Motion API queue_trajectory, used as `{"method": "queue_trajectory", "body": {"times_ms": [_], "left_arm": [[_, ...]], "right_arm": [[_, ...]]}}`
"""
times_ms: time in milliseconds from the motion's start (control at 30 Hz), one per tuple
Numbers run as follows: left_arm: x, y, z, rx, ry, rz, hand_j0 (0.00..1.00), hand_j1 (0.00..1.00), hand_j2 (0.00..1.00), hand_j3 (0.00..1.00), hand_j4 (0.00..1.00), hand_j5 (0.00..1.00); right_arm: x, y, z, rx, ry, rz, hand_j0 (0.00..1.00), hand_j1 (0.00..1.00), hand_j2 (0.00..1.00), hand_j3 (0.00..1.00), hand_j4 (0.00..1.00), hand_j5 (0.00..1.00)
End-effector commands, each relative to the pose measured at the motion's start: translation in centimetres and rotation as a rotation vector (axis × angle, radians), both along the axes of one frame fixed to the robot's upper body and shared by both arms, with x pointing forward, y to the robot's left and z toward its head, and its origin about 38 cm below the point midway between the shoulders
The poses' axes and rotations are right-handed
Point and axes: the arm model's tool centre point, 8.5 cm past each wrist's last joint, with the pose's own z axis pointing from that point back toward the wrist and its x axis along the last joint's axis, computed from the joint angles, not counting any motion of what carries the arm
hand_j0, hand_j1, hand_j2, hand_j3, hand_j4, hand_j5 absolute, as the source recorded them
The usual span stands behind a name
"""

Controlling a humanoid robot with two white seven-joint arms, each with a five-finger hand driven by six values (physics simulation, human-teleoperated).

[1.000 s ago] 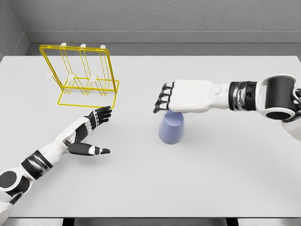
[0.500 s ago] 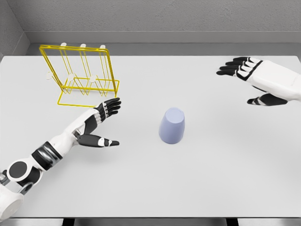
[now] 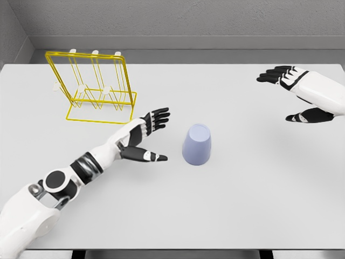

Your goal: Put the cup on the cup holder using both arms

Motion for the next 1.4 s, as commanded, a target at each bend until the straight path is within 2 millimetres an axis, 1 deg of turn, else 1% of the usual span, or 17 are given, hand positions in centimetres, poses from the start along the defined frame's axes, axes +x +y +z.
{"method": "queue_trajectory", "body": {"times_ms": [0, 133, 367, 533, 567, 633, 767, 867, 933, 1167, 1267, 1367], "left_arm": [[0.3, -1.1, -0.4, -0.018, 0.018, 0.002, 1.00, 1.00, 1.00, 1.00, 1.00, 1.00], [1.7, -2.7, -0.9, -0.018, 0.028, 0.000, 1.00, 1.00, 1.00, 1.00, 1.00, 1.00], [1.2, -4.5, -1.3, -0.027, 0.039, -0.035, 1.00, 1.00, 1.00, 1.00, 1.00, 1.00], [1.3, -5.3, -2.6, -0.017, 0.065, -0.030, 1.00, 1.00, 1.00, 1.00, 1.00, 1.00], [1.3, -5.5, -3.0, -0.018, 0.074, -0.025, 1.00, 1.00, 1.00, 1.00, 1.00, 1.00], [1.4, -5.5, -3.1, -0.011, 0.072, -0.024, 1.00, 1.00, 1.00, 1.00, 1.00, 1.00], [1.2, -6.2, -3.3, -0.007, 0.071, -0.036, 1.00, 1.00, 1.00, 1.00, 1.00, 1.00], [1.1, -7.0, -3.2, -0.013, 0.064, -0.045, 1.00, 1.00, 1.00, 1.00, 1.00, 1.00], [1.0, -7.2, -3.1, -0.013, 0.064, -0.047, 1.00, 1.00, 1.00, 1.00, 1.00, 1.00], [1.1, -8.5, -2.8, -0.029, 0.056, -0.059, 1.00, 1.00, 1.00, 1.00, 1.00, 1.00], [1.2, -9.2, -3.1, 0.002, 0.095, -0.067, 1.00, 1.00, 1.00, 1.00, 1.00, 1.00], [1.1, -9.2, -3.1, 0.000, 0.096, -0.066, 1.00, 1.00, 1.00, 1.00, 1.00, 1.00]], "right_arm": [[0.0, 0.0, 0.0, 0.011, 0.003, -0.001, 1.00, 1.00, 1.00, 1.00, 1.00, 1.00], [0.0, 0.1, -0.1, 0.014, 0.003, -0.001, 1.00, 1.00, 1.00, 1.00, 1.00, 1.00], [0.1, 0.1, -0.1, 0.014, 0.004, -0.002, 1.00, 1.00, 1.00, 1.00, 1.00, 1.00], [0.1, 0.0, -0.2, 0.014, 0.005, -0.003, 1.00, 1.00, 1.00, 1.00, 1.00, 1.00], [0.3, -0.4, -0.5, 0.017, 0.018, -0.016, 1.00, 1.00, 1.00, 1.00, 1.00, 1.00], [0.3, -0.5, -0.6, 0.018, 0.019, -0.019, 1.00, 1.00, 1.00, 1.00, 1.00, 1.00], [0.3, -0.5, -0.6, 0.018, 0.021, -0.019, 1.00, 1.00, 1.00, 1.00, 1.00, 1.00], [0.3, -0.5, -0.6, 0.018, 0.019, -0.019, 1.00, 1.00, 1.00, 1.00, 1.00, 1.00], [0.3, -0.5, -0.6, 0.020, 0.021, -0.018, 1.00, 1.00, 1.00, 1.00, 1.00, 1.00], [0.3, -0.5, -0.6, 0.020, 0.021, -0.018, 1.00, 1.00, 1.00, 1.00, 1.00, 1.00], [0.3, -0.5, -0.6, 0.020, 0.021, -0.018, 1.00, 1.00, 1.00, 1.00, 1.00, 1.00], [0.3, -0.5, -0.6, 0.020, 0.021, -0.018, 1.00, 1.00, 1.00, 1.00, 1.00, 1.00]]}}
